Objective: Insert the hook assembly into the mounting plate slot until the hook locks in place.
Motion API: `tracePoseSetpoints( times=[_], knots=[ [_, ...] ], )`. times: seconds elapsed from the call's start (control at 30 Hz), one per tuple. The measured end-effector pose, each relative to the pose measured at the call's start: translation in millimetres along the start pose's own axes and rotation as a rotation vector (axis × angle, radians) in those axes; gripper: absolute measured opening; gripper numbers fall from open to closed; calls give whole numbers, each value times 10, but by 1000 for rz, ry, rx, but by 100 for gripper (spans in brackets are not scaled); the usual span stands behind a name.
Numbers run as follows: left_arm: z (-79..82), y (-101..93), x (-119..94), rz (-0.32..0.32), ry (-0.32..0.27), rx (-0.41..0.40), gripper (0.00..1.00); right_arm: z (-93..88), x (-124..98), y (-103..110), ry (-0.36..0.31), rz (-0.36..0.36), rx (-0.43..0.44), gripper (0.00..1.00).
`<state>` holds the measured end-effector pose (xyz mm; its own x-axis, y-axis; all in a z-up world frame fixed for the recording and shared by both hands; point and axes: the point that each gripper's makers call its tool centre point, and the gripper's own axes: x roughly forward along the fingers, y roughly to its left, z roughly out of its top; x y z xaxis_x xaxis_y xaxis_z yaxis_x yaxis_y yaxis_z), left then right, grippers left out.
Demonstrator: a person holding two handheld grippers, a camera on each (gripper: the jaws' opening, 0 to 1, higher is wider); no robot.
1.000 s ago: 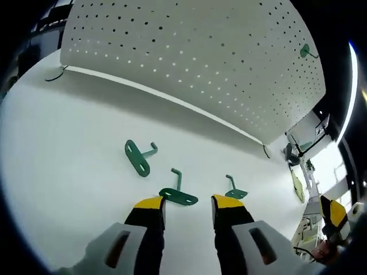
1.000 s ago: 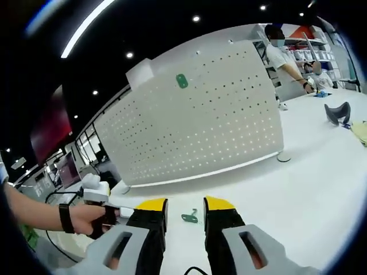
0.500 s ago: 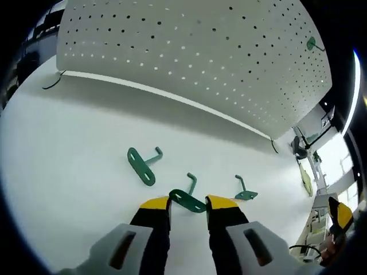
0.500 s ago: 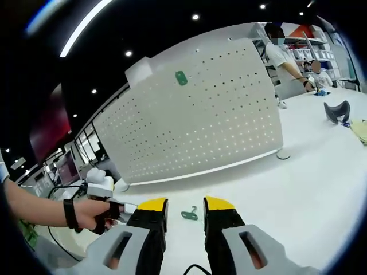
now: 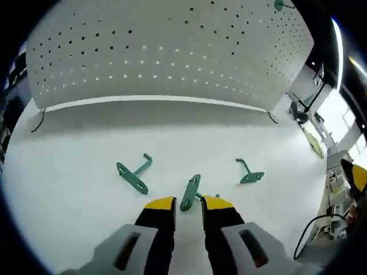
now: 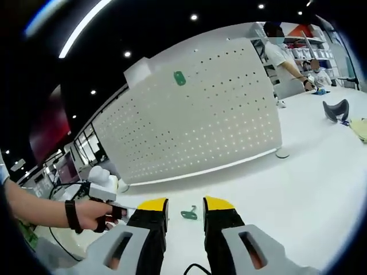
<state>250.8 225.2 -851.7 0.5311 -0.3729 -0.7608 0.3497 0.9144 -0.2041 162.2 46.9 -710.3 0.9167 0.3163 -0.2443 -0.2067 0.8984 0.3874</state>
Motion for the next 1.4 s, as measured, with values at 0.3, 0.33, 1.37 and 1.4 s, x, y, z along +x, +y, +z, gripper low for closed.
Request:
tracePoseSetpoints(
  times=[0.3, 0.33, 1.37, 1.4],
  knots=[
    [-1, -3, 31, 13, 0, 100, 9, 8, -7, -8, -2, -1, -2, 24],
    [-3, -4, 34, 12, -1, 100, 7, 7, -9, -9, 0, -1, -1, 24],
    [11, -304, -349, -155, -131, -16, 3, 9, 83, 328, 29, 93, -48, 23],
    [6, -315, -363, -162, -135, -23, 3, 1, 85, 350, 31, 100, -50, 23]
  ],
)
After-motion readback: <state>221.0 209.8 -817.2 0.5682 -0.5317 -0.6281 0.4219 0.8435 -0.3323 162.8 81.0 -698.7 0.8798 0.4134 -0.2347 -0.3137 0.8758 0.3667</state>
